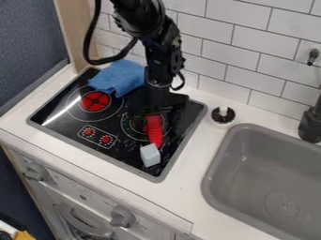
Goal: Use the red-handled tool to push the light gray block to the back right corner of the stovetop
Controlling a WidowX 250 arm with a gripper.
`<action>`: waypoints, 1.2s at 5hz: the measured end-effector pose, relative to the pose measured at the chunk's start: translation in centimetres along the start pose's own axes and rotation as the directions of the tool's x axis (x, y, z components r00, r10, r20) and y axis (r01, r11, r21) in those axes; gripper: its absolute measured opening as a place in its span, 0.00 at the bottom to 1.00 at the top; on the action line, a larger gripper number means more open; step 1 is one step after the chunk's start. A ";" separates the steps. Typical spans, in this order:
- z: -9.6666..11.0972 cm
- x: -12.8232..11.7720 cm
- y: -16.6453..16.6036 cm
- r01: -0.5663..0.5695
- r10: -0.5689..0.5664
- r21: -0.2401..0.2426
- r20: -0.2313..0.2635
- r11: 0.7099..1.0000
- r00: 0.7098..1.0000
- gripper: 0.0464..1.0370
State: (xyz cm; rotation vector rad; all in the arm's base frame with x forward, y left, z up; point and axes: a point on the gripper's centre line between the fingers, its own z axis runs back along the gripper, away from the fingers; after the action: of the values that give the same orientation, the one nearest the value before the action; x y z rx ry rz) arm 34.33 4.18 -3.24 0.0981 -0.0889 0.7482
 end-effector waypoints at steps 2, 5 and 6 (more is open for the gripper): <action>-0.2 0.2 -0.3 0.008 -0.008 -0.010 0.001 1.000 1.000 0.40; 3.7 -0.4 -0.6 0.021 -0.017 -0.089 0.040 0.996 0.999 0.39; 7.3 -2.3 0.2 0.037 -0.024 -0.123 0.099 0.992 0.995 0.39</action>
State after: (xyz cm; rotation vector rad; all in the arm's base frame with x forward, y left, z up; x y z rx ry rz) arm 32.18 1.89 3.79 0.0163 -0.2261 0.7054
